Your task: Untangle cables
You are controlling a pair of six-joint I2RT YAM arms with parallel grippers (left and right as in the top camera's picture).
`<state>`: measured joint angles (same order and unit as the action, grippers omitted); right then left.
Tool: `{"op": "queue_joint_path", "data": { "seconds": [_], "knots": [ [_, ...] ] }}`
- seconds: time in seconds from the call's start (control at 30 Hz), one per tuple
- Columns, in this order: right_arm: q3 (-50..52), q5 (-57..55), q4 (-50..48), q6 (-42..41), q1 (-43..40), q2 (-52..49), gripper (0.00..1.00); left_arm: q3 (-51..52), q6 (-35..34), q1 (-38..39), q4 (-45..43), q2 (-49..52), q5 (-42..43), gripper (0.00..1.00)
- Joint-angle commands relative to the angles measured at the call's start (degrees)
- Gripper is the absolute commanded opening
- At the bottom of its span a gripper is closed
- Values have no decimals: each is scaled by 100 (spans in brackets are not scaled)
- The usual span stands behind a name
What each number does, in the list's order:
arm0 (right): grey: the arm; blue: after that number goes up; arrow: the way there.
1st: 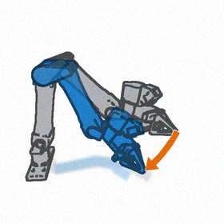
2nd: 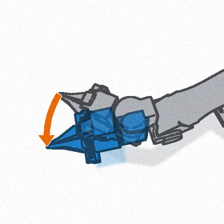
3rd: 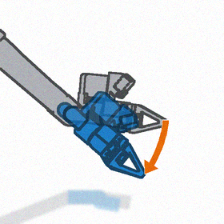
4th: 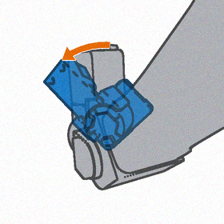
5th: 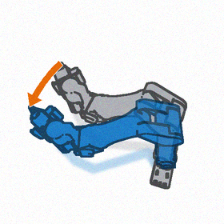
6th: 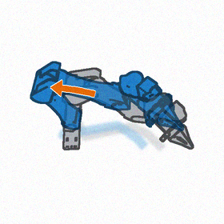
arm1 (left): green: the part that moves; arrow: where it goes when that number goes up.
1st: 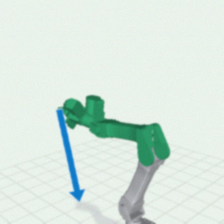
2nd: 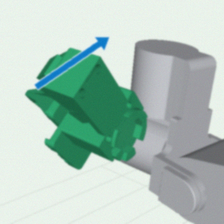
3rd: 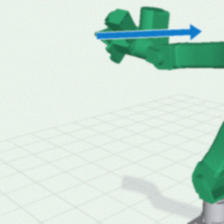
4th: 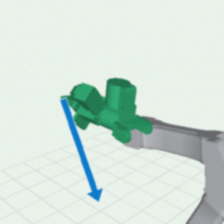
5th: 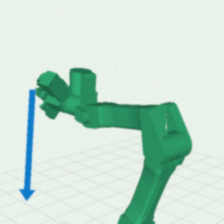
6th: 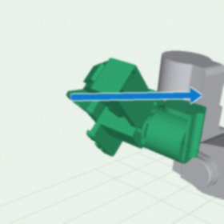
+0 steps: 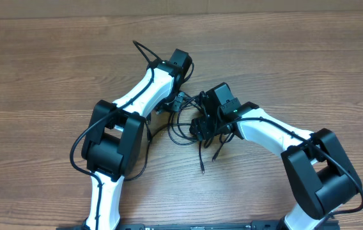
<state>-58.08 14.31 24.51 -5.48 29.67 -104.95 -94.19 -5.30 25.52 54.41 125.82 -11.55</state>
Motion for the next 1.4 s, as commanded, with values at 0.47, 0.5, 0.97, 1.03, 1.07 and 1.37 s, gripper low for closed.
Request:
{"op": "queue_joint_path", "data": {
  "seconds": [0.47, 0.5, 0.97, 1.03, 1.07, 1.37],
  "knots": [
    [188, 13, 83, -4, 22, -190, 69, 767, -2, -424, -413, 50, -494, 41],
    [188, 13, 83, -4, 22, -190, 69, 833, -4, -457, -444, 50, -494, 41],
    [188, 13, 83, -4, 22, -190, 69, 984, 0, -640, -916, 50, -358, 17],
    [188, 13, 83, -2, 22, -190, 69, 984, 20, -640, -1012, 50, -363, 16],
    [188, 13, 85, -2, 22, -190, 69, 984, 20, -640, -1082, 50, -363, 16],
    [188, 13, 79, -2, 22, -190, 70, 1104, 22, -638, -1950, 50, -361, 13]
  ]
}}
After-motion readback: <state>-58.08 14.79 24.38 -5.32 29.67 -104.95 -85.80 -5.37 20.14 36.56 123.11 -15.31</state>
